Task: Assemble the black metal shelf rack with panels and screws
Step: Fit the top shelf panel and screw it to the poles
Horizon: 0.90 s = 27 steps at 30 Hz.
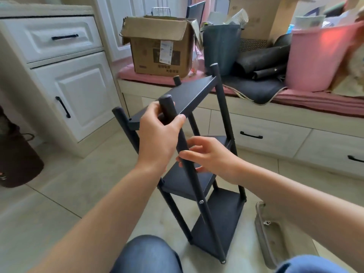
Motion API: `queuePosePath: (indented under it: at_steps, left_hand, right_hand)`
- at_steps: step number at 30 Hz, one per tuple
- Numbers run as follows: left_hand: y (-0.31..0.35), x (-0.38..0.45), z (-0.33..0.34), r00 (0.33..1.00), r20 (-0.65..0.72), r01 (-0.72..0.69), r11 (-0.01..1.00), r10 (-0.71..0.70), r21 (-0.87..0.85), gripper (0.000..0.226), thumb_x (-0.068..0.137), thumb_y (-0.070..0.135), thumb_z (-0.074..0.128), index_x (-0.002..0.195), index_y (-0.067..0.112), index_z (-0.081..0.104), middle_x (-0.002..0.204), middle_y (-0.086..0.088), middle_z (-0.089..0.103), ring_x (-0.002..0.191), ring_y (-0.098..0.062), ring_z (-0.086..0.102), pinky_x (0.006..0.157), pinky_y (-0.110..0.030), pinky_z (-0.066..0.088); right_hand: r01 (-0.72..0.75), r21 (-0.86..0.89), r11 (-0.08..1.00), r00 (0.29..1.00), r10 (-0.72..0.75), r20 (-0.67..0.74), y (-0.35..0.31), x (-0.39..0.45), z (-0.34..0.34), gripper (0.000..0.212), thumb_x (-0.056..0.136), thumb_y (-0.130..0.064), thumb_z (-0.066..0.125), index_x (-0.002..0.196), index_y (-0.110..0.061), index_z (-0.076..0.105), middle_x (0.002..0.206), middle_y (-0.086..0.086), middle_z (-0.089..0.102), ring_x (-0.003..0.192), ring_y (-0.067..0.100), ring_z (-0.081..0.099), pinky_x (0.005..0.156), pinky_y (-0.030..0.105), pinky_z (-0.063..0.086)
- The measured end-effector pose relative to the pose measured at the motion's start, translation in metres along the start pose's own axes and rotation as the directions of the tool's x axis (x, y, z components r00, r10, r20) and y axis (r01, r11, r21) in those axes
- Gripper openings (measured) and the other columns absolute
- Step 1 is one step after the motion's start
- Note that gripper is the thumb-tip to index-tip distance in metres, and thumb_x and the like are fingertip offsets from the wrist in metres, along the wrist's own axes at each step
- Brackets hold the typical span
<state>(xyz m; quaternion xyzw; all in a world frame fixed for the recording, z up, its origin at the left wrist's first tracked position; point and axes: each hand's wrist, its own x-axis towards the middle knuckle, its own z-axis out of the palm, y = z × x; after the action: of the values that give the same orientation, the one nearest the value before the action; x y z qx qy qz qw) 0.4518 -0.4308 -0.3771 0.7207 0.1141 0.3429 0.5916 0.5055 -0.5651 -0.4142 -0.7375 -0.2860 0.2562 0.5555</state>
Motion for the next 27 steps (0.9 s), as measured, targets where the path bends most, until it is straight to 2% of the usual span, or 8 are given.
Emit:
queuePosePath:
  at_steps: [6,10,13,17,19,22,24,27]
  left_hand:
    - [0.008,-0.020,0.002,0.995,0.081,-0.062,0.998,0.064,-0.016,0.021,0.088,0.015,0.076,0.104,0.025,0.066,0.094,0.017,0.073,0.091,0.001,0.068,0.078,-0.011,0.050]
    - [0.011,-0.024,-0.001,0.990,0.114,-0.087,0.996,0.088,-0.010,0.021,0.089,0.013,0.074,0.101,0.028,0.065,0.097,0.018,0.072,0.095,-0.001,0.068,0.084,-0.017,0.051]
    - [0.012,-0.026,-0.009,0.978,0.155,-0.151,0.987,0.142,0.047,0.020,0.092,0.015,0.072,0.101,0.031,0.064,0.098,0.017,0.071,0.095,-0.001,0.067,0.083,-0.013,0.050]
    - [0.011,-0.023,-0.019,0.958,0.239,-0.192,0.974,0.160,0.117,0.024,0.092,0.017,0.072,0.110,0.030,0.064,0.093,0.014,0.068,0.094,-0.008,0.064,0.088,-0.023,0.049]
    - [0.009,-0.020,-0.027,0.940,0.300,-0.213,0.967,0.163,0.141,0.027,0.092,0.013,0.071,0.115,0.026,0.063,0.095,0.015,0.066,0.099,-0.009,0.063,0.093,-0.025,0.048]
    - [0.007,-0.015,-0.040,0.929,0.340,-0.191,0.977,0.148,0.098,0.033,0.092,0.004,0.067,0.118,0.023,0.060,0.112,0.017,0.069,0.114,-0.004,0.063,0.101,-0.017,0.046]
    - [0.005,-0.011,-0.049,0.926,0.351,-0.186,0.977,0.139,0.104,0.035,0.092,0.000,0.066,0.117,0.023,0.059,0.118,0.011,0.068,0.117,-0.003,0.062,0.101,-0.013,0.045]
    - [0.000,-0.005,-0.060,0.933,0.334,-0.185,0.975,0.135,0.123,0.036,0.092,-0.004,0.064,0.116,0.021,0.058,0.122,0.004,0.066,0.114,-0.006,0.064,0.098,-0.013,0.047]
  right_hand:
    - [-0.094,0.035,0.995,0.995,0.094,-0.019,-0.010,-0.031,-0.032,0.023,0.095,-0.027,0.064,0.115,-0.015,0.067,0.103,0.002,0.076,0.099,0.015,0.072,0.087,0.040,0.059]
    - [-0.129,0.120,0.984,0.967,0.152,-0.207,-0.023,-0.042,-0.080,0.026,0.097,-0.031,0.062,0.112,-0.011,0.066,0.104,0.004,0.076,0.097,0.018,0.073,0.086,0.041,0.059]
    - [-0.156,0.169,0.973,0.904,0.209,-0.373,-0.023,-0.045,-0.111,0.028,0.099,-0.033,0.058,0.111,-0.008,0.064,0.109,0.007,0.073,0.095,0.022,0.073,0.083,0.041,0.060]
    - [-0.177,0.223,0.959,0.831,0.267,-0.487,-0.018,-0.041,-0.132,0.033,0.101,-0.034,0.054,0.116,-0.005,0.057,0.115,0.009,0.063,0.100,0.025,0.068,0.086,0.044,0.058]
    - [-0.177,0.178,0.968,0.802,0.247,-0.545,-0.017,-0.036,-0.136,0.038,0.100,-0.034,0.056,0.127,-0.008,0.052,0.116,0.008,0.059,0.104,0.025,0.064,0.087,0.042,0.057]
    - [-0.201,0.041,0.979,0.716,0.175,-0.675,-0.015,-0.029,-0.142,0.033,0.096,-0.030,0.062,0.116,-0.006,0.054,0.119,0.018,0.058,0.105,0.027,0.062,0.084,0.041,0.058]
    - [-0.217,-0.036,0.976,0.677,0.124,-0.725,-0.012,-0.030,-0.144,0.036,0.092,-0.026,0.066,0.116,-0.007,0.048,0.118,0.018,0.058,0.107,0.030,0.061,0.087,0.047,0.057]
    - [-0.204,-0.144,0.968,0.736,0.055,-0.674,-0.007,-0.034,-0.142,0.022,0.091,-0.021,0.066,0.109,-0.014,0.057,0.109,0.010,0.064,0.106,0.030,0.061,0.094,0.050,0.051]
